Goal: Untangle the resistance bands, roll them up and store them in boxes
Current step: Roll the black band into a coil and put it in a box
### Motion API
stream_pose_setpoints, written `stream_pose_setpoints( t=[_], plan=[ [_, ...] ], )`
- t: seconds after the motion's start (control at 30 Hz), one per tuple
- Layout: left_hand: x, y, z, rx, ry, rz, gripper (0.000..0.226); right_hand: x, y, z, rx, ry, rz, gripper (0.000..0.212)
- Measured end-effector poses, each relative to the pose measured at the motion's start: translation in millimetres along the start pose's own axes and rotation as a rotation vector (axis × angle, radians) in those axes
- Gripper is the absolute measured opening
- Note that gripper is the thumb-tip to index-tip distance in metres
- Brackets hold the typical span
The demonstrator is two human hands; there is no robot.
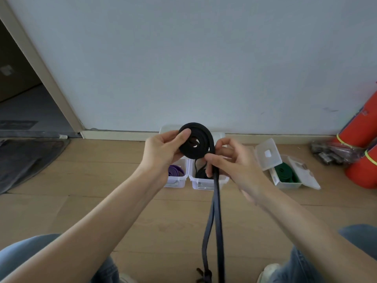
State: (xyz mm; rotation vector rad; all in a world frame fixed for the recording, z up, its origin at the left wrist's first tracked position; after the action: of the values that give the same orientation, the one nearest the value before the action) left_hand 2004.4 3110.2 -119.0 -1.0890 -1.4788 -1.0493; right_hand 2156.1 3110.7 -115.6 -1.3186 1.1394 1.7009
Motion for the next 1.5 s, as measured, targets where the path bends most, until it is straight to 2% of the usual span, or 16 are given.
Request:
stream_pose_setpoints(
  t=[0.1, 0.2, 0.3, 0.4, 0.47, 0.57, 0.67, 0.73, 0.9, 0.97, 1.07, 1.17, 1.23, 1.3, 1.4, 1.5],
  plan=[
    [-11, 7, -4, -0.04, -0.043, -0.101, 0.012, 0, -7, 2, 0.041, -0.022, -0.099, 0.024],
    [-12, 13, -5, -0.117, -0.033, -0.073, 0.021, 1, -10, 1, 0.042, -0.005, -0.012, 0.019],
    [-1, 21, -5, -0.293, -0.002, 0.133, 0.02, -11, -19, 2, 0.054, -0.042, -0.036, 0.016],
    [-9, 29, -13, -0.528, -0.076, 0.513, 0.023, -31, -9, 3, -0.055, -0.139, -0.333, 0.023],
    [-17, 40, -23, -0.638, -0.123, 0.553, 0.023, -31, 2, 2, -0.126, -0.168, -0.472, 0.025],
    [-11, 42, -21, -0.585, -0.08, 0.549, 0.02, -21, -3, 3, -0.121, -0.071, -0.417, 0.017],
    [6, 27, -12, -0.509, -0.013, 0.512, 0.022, -11, -14, 3, -0.148, 0.13, -0.13, 0.033],
    [15, 19, -9, -0.495, 0.007, 0.449, 0.028, -11, -17, 1, -0.182, 0.182, -0.082, 0.029],
    [19, 17, -4, -0.455, -0.021, 0.277, 0.022, -15, -12, 1, -0.167, 0.123, -0.039, 0.021],
    [15, 15, -1, -0.349, -0.03, 0.179, 0.018, -12, -9, 1, -0.124, 0.107, 0.01, 0.018],
    [10, 13, -1, -0.204, 0.024, 0.154, 0.014, -8, -10, 2, -0.033, 0.044, -0.037, 0.016],
    [3, 19, -4, -0.266, 0.011, 0.206, 0.018, -16, -18, 3, 0.027, -0.047, -0.208, 0.015],
    [-1, 26, -9, -0.408, -0.025, 0.337, 0.019, -22, -18, 3, -0.007, -0.066, -0.327, 0.015],
    [0, 32, -14, -0.491, 0.015, 0.529, 0.017, -24, -11, 1, -0.076, -0.072, -0.452, 0.02],
    [9, 31, -11, -0.323, 0.135, 0.661, 0.022, -20, -5, 1, -0.095, -0.062, -0.487, 0.021],
    [26, 27, -9, -0.19, 0.273, 0.676, 0.022, -15, -8, 3, -0.101, 0.02, -0.305, 0.018]
  ],
)
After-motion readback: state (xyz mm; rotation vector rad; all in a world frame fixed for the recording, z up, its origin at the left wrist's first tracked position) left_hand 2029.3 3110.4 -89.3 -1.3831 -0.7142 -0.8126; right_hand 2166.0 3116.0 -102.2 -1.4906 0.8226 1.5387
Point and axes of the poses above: each hand's wrist, its own z-axis towards the middle knuckle, its own y-axis out of the palm, x = y × z, the point moved 10 cm from there along z, towards the middle knuckle, and after that the axes turned 8 degrees about z, right-handed, at the moved point
